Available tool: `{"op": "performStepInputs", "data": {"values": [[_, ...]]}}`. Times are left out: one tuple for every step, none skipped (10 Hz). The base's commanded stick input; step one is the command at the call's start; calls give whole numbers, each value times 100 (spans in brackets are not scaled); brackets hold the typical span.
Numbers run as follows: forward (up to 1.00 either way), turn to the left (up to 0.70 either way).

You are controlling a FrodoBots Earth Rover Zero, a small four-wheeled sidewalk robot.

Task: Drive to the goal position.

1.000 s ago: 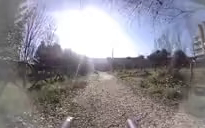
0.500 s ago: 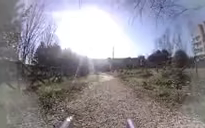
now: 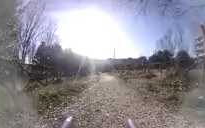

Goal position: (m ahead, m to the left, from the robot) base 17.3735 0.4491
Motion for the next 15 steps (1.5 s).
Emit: {"op": "performStepInputs", "data": {"values": [[50, 0], [50, 0], [50, 0], [50, 0], [50, 0], [50, 0], [50, 0], [50, 0], [50, 0], [50, 0], [50, 0], [50, 0], [50, 0], [50, 0], [50, 0]]}}
